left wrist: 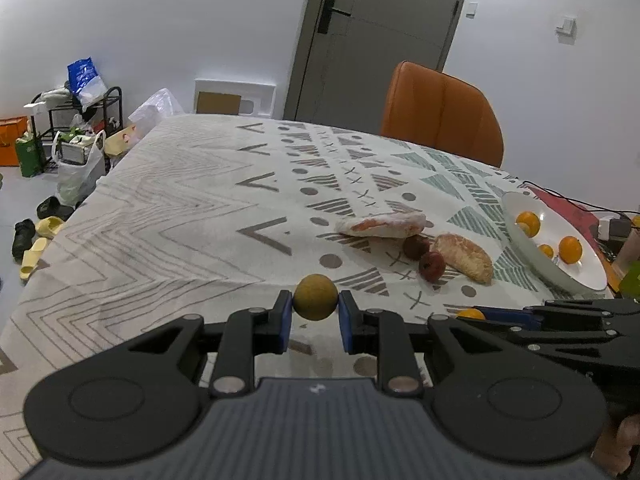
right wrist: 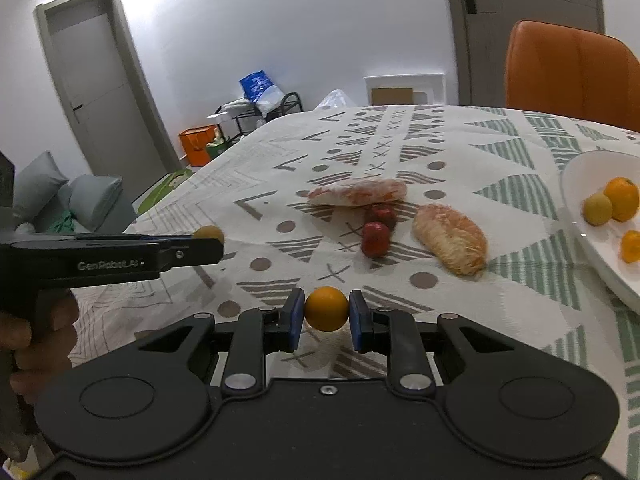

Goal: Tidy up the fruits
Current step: 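Close the right gripper on a small orange while the left gripper grasps a yellow-green fruit, then carry the small orange into the white plate with the right gripper while the left drops its fruit there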

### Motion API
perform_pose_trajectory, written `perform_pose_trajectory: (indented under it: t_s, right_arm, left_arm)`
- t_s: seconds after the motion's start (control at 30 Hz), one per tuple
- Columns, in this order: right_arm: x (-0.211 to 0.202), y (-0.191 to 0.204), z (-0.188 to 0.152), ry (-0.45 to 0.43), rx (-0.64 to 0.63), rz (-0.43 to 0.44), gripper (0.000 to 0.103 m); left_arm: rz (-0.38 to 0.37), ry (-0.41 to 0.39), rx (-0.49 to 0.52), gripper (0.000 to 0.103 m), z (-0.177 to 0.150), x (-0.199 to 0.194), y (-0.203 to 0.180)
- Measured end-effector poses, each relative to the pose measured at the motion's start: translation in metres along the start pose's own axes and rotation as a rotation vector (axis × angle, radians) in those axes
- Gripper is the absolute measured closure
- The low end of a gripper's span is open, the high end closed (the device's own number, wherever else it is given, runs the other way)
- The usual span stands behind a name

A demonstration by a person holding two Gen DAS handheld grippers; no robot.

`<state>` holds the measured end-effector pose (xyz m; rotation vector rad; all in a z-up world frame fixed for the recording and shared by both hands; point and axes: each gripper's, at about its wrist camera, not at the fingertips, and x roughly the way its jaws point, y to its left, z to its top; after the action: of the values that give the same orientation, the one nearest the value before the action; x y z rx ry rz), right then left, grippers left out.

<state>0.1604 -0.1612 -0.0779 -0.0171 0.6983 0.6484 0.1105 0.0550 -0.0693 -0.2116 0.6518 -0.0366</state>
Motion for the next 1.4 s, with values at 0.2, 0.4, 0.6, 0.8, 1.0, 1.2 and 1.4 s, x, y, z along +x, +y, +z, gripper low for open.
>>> perform_pose_trajectory:
  t_s: [0.2, 0.4, 0.6, 0.8, 1.0, 1.2, 1.4]
  right_arm:
    - [-0.016, -0.008, 0.002, -0.041, 0.011, -0.028, 0.081]
    - [-0.030, -0.026, 0.000, -0.065, 0.042, -0.065, 0.081]
    - [-0.045, -0.045, -0.002, -0.095, 0.067, -0.095, 0.081]
    - [-0.058, -0.063, -0.005, -0.112, 0.101, -0.129, 0.081]
    - [-0.070, -0.079, -0.006, -0.135, 0.123, -0.154, 0.081]
    - [-0.085, -0.096, -0.006, -0.159, 0.146, -0.190, 0.081]
    - [-0.100, -0.113, -0.009, -0.183, 0.173, -0.224, 0.081]
  left_arm:
    - [-0.020, -0.002, 0.021, 0.080, 0.003, -0.001, -0.009]
    - [-0.046, -0.001, 0.061, 0.080, 0.007, 0.003, -0.028]
    - [-0.078, -0.008, 0.091, 0.080, 0.011, 0.006, -0.050]
    - [-0.102, -0.007, 0.127, 0.080, 0.015, 0.011, -0.073]
    - [-0.124, -0.007, 0.156, 0.080, 0.021, 0.017, -0.092]
    - [-0.146, -0.015, 0.187, 0.080, 0.026, 0.022, -0.110]
    - [-0.165, -0.019, 0.218, 0.080, 0.029, 0.026, -0.128]
